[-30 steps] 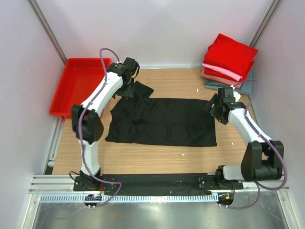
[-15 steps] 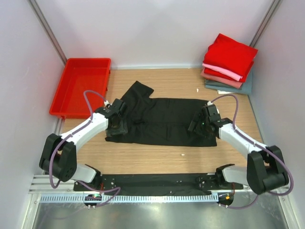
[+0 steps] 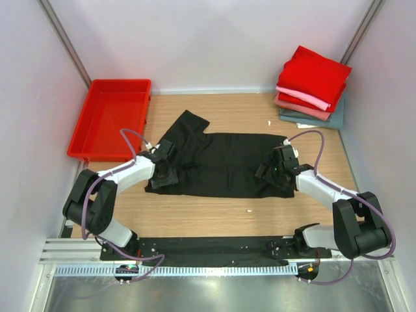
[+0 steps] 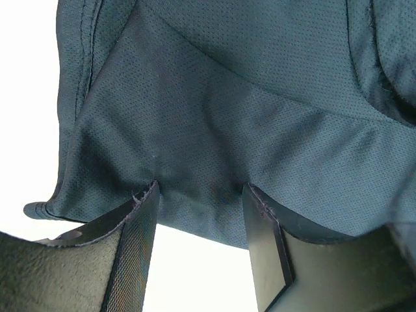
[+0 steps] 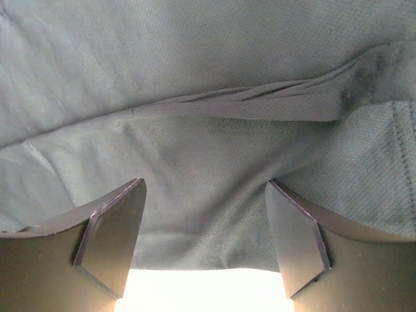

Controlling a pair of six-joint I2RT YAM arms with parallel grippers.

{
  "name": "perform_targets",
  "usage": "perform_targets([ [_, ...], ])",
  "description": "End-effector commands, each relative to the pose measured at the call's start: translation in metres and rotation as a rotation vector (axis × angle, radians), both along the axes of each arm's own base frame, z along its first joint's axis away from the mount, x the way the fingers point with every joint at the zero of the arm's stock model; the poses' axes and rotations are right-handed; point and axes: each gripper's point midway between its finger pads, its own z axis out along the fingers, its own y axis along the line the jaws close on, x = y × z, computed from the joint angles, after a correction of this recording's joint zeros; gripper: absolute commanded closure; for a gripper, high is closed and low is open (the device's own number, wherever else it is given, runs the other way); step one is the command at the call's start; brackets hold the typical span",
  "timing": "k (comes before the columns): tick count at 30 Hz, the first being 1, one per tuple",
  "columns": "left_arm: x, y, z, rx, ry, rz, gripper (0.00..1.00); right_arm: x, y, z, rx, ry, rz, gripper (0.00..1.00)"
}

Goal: Fold and stack the t-shirts
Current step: Fold the tshirt

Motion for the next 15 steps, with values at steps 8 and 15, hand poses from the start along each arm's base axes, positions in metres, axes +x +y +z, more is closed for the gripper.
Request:
perform_targets([
  [8, -0.057, -0.017, 0.008, -0.093, 0.019, -0.003, 0.46, -0.061, -0.019, -0.007, -0.025, 0.121, -0.111, 0.15],
  [15, -0.053, -0.008, 0.064, -0.075, -0.111, -0.01, 0.42, -0.045, -0.021, 0.061, -0.032, -0.039, -0.107, 0.14],
])
